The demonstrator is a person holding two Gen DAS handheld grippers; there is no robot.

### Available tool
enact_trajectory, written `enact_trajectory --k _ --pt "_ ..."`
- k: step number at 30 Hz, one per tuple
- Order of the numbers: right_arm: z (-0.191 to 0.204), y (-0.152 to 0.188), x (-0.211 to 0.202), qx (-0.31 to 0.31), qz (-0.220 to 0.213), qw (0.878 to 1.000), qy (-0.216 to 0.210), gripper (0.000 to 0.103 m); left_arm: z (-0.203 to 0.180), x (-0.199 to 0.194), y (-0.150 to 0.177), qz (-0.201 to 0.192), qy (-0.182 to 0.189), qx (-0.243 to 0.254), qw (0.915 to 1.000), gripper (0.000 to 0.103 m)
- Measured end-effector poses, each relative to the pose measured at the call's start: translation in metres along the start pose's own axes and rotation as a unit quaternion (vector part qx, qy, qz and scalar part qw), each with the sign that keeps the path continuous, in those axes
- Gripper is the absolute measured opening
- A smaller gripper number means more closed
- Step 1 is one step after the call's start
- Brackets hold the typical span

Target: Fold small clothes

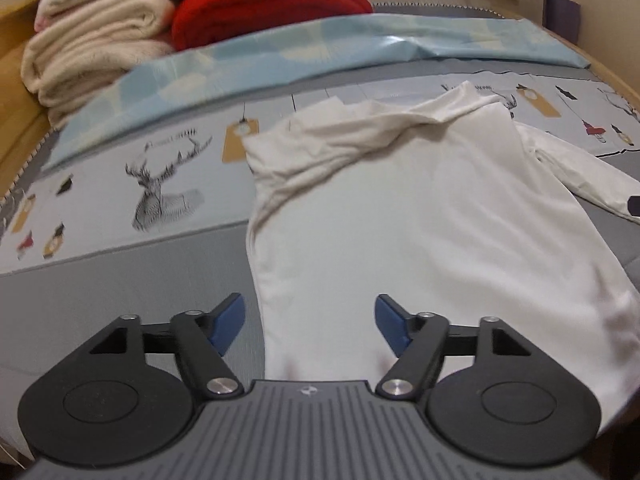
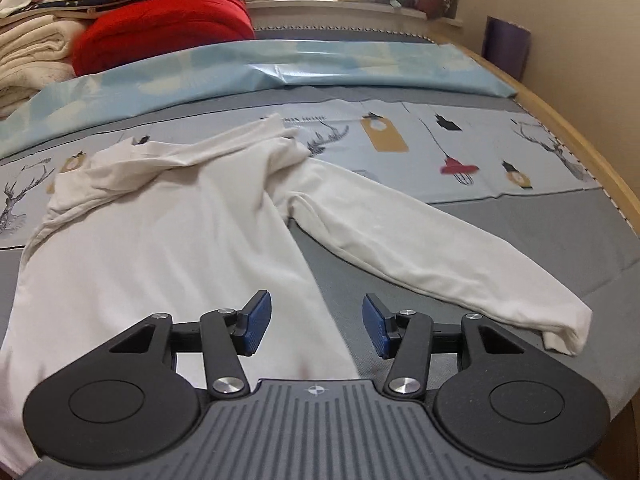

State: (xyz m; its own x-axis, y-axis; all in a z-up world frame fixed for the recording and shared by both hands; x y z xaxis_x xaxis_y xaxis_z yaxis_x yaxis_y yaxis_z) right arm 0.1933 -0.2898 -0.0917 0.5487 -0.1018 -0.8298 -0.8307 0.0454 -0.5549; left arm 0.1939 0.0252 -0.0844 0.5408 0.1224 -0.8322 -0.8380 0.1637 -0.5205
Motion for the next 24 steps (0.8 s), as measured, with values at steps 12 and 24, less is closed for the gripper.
enact_trajectory --k 12,24 --pt "0.025 -0.007 0.012 -0.006 -0.011 1.0 -0.015 0.052 -0.022 0.014 -0.013 0.005 -0.009 -0.009 0.9999 0.081" --pt "0.062 -0.086 0.016 0.001 -0.053 0.995 -0.082 0.048 0.012 0.019 -0.022 0.003 -0.067 -0.081 0.9945 0.054"
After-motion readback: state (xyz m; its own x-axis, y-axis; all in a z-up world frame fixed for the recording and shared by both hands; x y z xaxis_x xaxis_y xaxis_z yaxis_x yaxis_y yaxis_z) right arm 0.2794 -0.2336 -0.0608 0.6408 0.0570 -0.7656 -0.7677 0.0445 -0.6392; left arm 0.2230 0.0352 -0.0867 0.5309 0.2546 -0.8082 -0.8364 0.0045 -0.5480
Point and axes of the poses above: each gripper's, at about its wrist camera, not at the fingertips, and x roughly the way its jaws point, z to its left, y to its underside, the point moved 7 cm from there along x, roughly the way its jaws point, and after that the axes turned 6 degrees about z, right-handed, at the moved point
